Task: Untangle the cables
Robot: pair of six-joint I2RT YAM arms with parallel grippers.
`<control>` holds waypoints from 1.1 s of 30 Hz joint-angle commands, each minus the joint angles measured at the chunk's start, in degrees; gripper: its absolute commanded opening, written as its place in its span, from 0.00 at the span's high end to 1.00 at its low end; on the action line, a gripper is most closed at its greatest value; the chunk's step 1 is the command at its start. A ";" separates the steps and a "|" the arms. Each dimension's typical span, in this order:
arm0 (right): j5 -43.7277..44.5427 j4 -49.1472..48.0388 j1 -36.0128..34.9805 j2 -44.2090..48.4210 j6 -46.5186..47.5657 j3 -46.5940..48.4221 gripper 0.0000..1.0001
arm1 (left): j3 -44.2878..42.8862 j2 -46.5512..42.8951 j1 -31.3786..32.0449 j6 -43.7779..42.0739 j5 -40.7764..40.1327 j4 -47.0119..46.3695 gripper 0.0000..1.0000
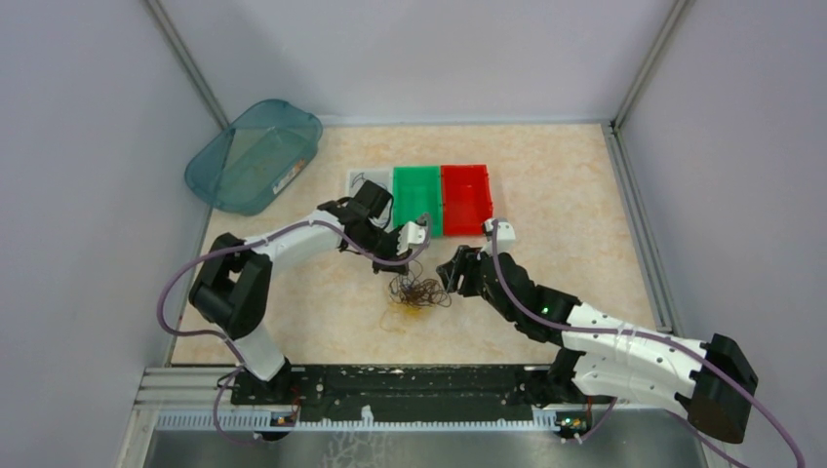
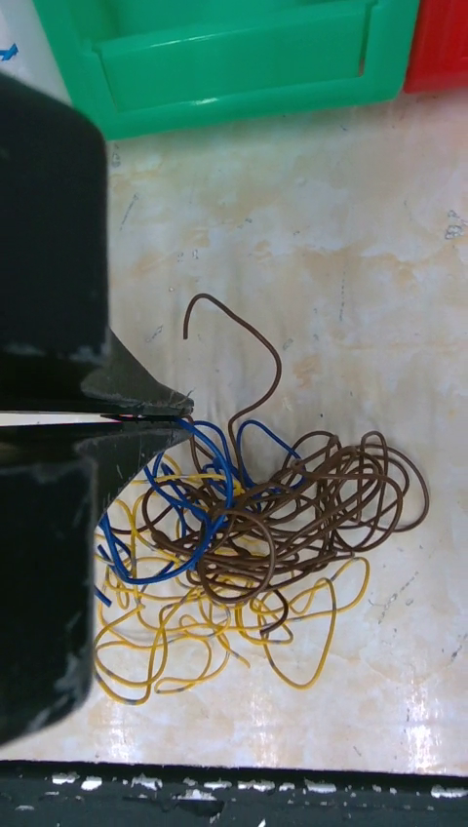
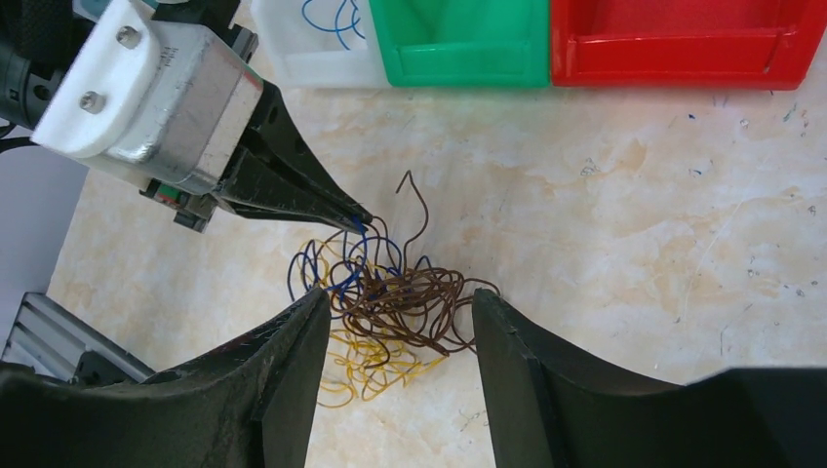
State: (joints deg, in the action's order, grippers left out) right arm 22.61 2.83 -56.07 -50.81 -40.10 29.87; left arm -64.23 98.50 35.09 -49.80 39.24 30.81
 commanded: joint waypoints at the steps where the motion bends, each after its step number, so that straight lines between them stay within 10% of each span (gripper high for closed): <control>1: -0.11 -1.86 0.43 1.06 0.27 0.26 0.44 | -3.17 -4.70 0.97 0.40 1.46 3.24 1.00; 33: -9.97 -21.36 -1.52 -0.44 15.23 0.64 0.19 | -7.07 -23.21 4.02 26.59 0.02 6.12 1.00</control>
State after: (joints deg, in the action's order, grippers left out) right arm 12.53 -15.00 -56.64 -50.70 -27.00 29.89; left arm -70.59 76.01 38.85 -26.17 37.71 37.41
